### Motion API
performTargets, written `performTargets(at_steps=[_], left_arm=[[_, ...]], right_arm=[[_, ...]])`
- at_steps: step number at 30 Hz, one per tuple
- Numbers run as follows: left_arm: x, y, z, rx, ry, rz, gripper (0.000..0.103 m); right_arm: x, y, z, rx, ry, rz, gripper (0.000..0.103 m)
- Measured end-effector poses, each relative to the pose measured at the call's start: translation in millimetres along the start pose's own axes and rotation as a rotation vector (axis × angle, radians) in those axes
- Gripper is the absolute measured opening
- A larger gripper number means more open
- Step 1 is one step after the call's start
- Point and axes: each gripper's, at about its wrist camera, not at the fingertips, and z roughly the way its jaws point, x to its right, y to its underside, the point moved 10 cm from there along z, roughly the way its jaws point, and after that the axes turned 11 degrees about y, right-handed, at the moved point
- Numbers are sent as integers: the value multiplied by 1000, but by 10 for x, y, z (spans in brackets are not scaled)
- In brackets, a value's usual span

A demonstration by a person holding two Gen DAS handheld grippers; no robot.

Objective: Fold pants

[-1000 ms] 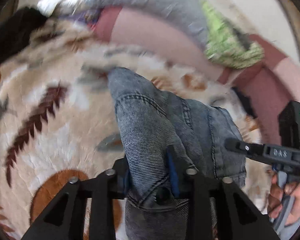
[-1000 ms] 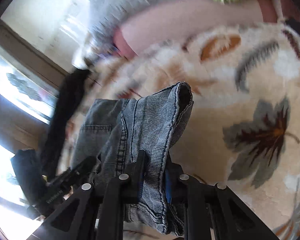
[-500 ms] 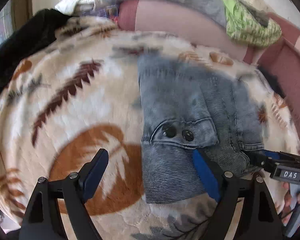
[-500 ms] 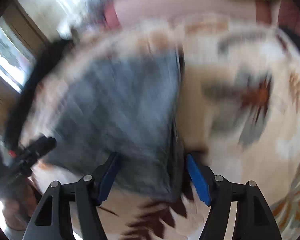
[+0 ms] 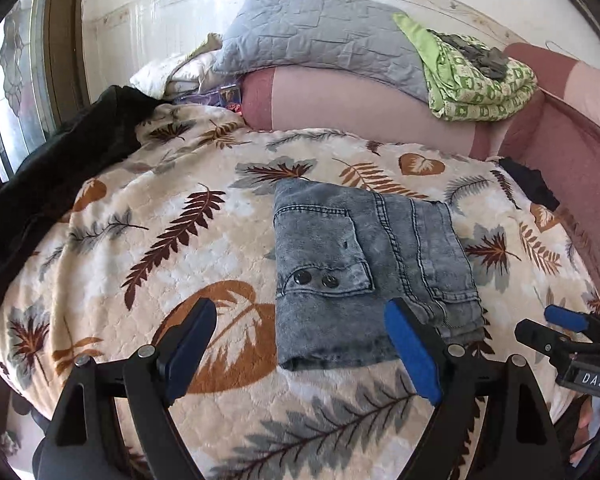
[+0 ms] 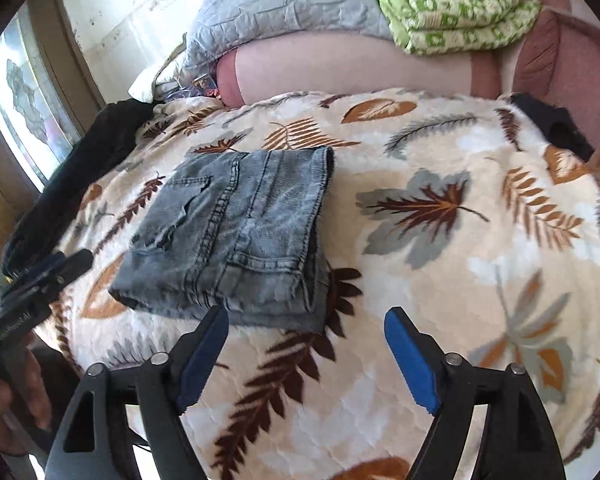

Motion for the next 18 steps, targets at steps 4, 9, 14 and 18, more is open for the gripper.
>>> performTargets(at_steps=[4,9,14,18], left_arm=[[71,52,-99,5,-5,2,87],[140,102,-160,-2,5,-2,87],[175,97,-185,-12,27,-38,91],[194,82,-139,-39,25,-57,98]], right_arm=[[10,25,-81,38,39,-38,89],[-12,21,-138,64,72,-73,103],[-99,-10,-204,94,86,-123,103],[-64,-23,-240,101,92,-134,103]])
